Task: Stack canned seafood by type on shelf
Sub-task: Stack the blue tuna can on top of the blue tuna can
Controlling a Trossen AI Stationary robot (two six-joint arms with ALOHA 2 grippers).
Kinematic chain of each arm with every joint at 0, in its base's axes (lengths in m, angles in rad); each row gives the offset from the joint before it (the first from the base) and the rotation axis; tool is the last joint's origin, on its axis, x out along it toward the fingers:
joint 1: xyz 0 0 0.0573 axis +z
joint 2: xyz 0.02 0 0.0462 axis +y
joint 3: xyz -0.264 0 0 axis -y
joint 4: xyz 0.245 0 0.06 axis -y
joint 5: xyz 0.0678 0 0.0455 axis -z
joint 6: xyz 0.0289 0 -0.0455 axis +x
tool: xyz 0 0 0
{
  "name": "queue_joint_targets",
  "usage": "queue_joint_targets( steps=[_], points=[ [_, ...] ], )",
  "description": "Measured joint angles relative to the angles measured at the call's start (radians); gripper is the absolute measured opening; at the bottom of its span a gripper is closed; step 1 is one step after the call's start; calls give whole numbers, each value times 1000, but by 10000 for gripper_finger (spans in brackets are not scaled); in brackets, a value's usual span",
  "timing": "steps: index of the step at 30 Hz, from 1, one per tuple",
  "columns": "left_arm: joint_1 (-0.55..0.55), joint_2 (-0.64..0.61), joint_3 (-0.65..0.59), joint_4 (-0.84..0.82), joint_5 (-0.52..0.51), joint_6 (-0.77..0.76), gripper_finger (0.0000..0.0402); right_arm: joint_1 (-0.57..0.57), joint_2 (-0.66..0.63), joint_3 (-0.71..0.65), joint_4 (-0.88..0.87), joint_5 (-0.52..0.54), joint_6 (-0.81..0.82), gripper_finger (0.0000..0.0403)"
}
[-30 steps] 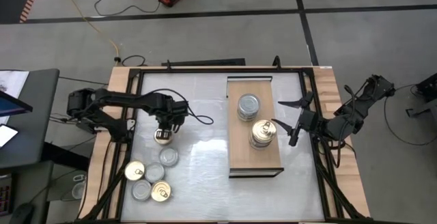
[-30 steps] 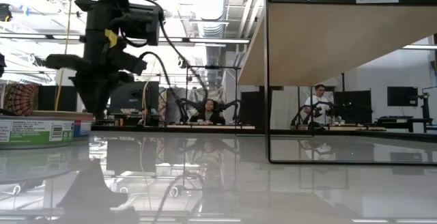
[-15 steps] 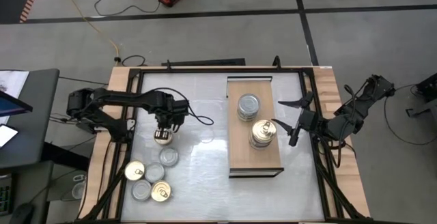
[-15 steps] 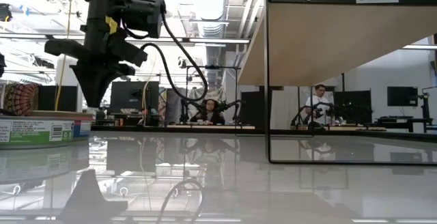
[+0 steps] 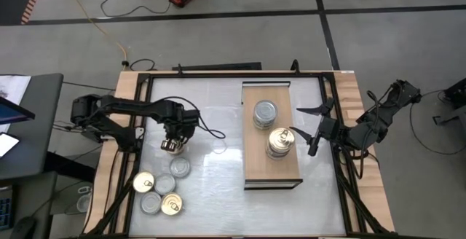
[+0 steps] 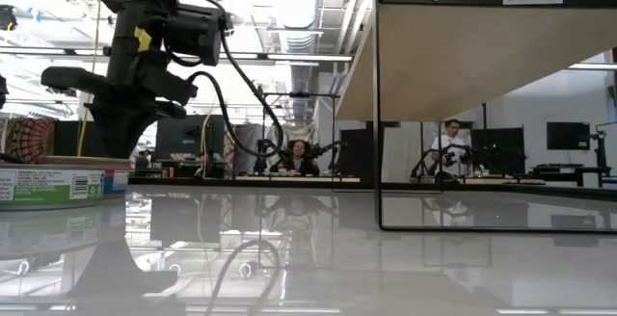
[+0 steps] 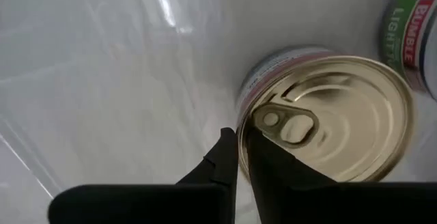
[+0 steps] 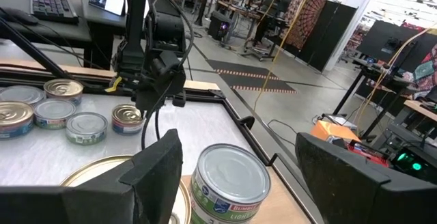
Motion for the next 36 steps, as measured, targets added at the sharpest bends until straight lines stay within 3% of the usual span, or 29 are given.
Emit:
queue_joint_targets(
  steps=[5, 14, 20, 25, 32, 36],
  points=[
    [0, 0, -5, 53, -45, 31, 5, 0, 0, 0, 4, 0, 0, 311],
    [40, 3, -8, 232, -159, 131, 1, 0, 0, 0, 4, 0, 0, 311],
    [44, -10, -6, 400, -529, 119, 0, 0, 0, 0, 3, 0, -7, 311],
    [47, -32, 39, 357, -395, 100, 0, 0, 0, 0, 3, 0, -11, 311],
    [56, -26, 57, 345, -330, -34, 0, 0, 0, 0, 4, 0, -17, 311],
    [23, -5, 57, 298, -350, -36, 20, 0, 0, 0, 2, 0, -18, 311]
  ],
)
